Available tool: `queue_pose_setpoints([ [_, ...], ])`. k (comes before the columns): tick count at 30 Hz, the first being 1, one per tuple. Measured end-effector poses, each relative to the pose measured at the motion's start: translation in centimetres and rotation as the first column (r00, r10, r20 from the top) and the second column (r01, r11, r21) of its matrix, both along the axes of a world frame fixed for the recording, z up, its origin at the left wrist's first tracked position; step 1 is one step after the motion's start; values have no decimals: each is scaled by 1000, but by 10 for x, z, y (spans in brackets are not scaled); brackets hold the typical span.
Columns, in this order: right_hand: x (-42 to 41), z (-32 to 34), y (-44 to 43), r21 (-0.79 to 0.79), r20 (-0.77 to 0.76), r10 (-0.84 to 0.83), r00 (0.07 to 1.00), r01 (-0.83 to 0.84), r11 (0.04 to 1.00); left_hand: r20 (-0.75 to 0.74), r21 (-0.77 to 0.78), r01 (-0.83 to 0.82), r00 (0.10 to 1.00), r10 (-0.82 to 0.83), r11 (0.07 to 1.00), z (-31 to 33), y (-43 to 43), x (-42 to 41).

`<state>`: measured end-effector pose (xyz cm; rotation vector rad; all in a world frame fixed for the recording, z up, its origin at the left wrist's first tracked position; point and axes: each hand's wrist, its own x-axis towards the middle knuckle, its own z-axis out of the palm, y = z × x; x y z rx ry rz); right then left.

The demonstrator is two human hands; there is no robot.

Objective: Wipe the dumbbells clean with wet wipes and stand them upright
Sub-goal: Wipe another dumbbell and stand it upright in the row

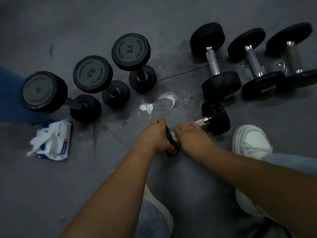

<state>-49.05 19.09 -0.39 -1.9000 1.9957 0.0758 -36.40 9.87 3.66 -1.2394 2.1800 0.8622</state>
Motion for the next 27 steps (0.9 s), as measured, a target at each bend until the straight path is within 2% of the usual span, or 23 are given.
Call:
queue_pose_setpoints([
  [1, 4, -3, 1, -11, 7, 87, 996, -87, 996, -1, 22, -18, 1000, 18, 1000, 0, 3, 0],
  [2, 3, -2, -1, 12, 11, 28, 1000, -28, 1000, -8, 41, -40, 999, 40, 998, -1, 5, 0],
  [4, -8, -4, -4, -9, 1, -241, 971, 241, 970, -25, 73, -88, 996, 90, 993, -2, 7, 1],
  [5, -9, -2, -3, -27, -20, -280, 960, 279, 960, -34, 87, -105, 994, 109, 991, -2, 7, 0],
  [6, -3, 1, -1, -51, -42, -237, 971, 235, 971, -43, 98, -118, 991, 123, 988, -3, 6, 0],
  [8, 7, 4, 5, -149, -46, -14, 999, 8, 989, -70, 113, -143, 986, 151, 983, -5, 6, 1],
  [9, 0, 6, 3, -175, -46, 14, 999, -22, 984, -81, 122, -151, 984, 161, 981, -5, 7, 1],
  [12, -36, 20, -10, -67, 10, -231, 973, 231, 971, -83, 158, -158, 981, 173, 975, -1, 10, 2],
  [13, -39, 20, -10, -23, 25, -247, 969, 248, 969, -79, 166, -157, 982, 172, 974, -1, 11, 2],
  [14, -33, 21, -10, 3, 46, -194, 980, 194, 981, -72, 172, -155, 983, 169, 973, 0, 11, 1],
  [17, -13, 23, -6, 58, 210, -127, 969, 117, 991, -55, 181, -161, 983, 174, 970, 1, 12, 1],
  [20, -28, 17, -12, 10, 165, -365, 916, 368, 930, -59, 175, -167, 982, 179, 970, 1, 12, 1],
  [21, -27, 15, -11, 4, 143, -358, 923, 361, 933, -58, 177, -168, 982, 180, 970, 2, 13, 0],
  [23, -15, 17, -8, 30, 126, -216, 968, 214, 976, -55, 183, -167, 982, 180, 969, 2, 13, -1],
  [24, -10, 16, -7, 46, 165, -161, 973, 156, 987, -53, 182, -168, 982, 180, 969, 2, 13, -1],
  [25, -10, 18, -10, 56, 197, -166, 966, 158, 986, -49, 179, -168, 983, 179, 969, 2, 13, -1],
  [27, -22, 18, -17, 26, 207, -303, 930, 305, 952, -49, 172, -171, 982, 182, 970, 2, 14, 0],
])
